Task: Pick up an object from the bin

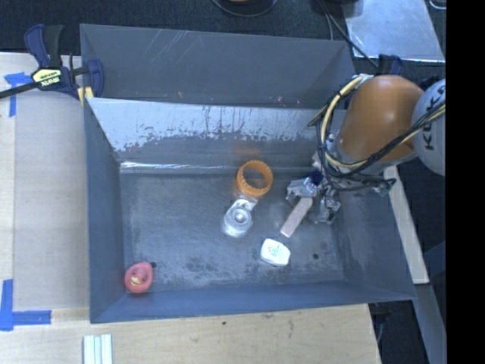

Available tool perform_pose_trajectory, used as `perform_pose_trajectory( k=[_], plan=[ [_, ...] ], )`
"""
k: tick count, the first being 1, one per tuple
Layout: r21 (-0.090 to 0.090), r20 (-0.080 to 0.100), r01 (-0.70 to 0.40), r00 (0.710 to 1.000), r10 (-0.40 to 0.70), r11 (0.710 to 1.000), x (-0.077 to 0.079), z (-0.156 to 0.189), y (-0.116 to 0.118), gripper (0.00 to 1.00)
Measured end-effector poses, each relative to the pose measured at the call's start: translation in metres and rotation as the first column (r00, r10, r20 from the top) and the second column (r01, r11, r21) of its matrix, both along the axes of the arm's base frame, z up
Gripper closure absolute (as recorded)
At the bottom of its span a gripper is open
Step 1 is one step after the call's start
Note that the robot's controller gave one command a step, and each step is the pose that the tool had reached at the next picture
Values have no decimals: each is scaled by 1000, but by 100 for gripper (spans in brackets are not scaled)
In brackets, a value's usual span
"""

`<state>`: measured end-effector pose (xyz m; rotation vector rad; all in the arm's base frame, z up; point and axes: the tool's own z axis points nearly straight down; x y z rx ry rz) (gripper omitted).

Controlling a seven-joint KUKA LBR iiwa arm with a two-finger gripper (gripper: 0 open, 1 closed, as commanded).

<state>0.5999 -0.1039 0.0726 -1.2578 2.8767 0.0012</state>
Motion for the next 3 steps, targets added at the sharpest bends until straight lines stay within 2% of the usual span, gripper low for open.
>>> perform_pose_trajectory(
  k=[2,3],
  plan=[
    [1,-5,0,1000,0,1000,-2,5,0,100],
    [2,-10,0,1000,0,1000,-3,26,1,100]
  ],
)
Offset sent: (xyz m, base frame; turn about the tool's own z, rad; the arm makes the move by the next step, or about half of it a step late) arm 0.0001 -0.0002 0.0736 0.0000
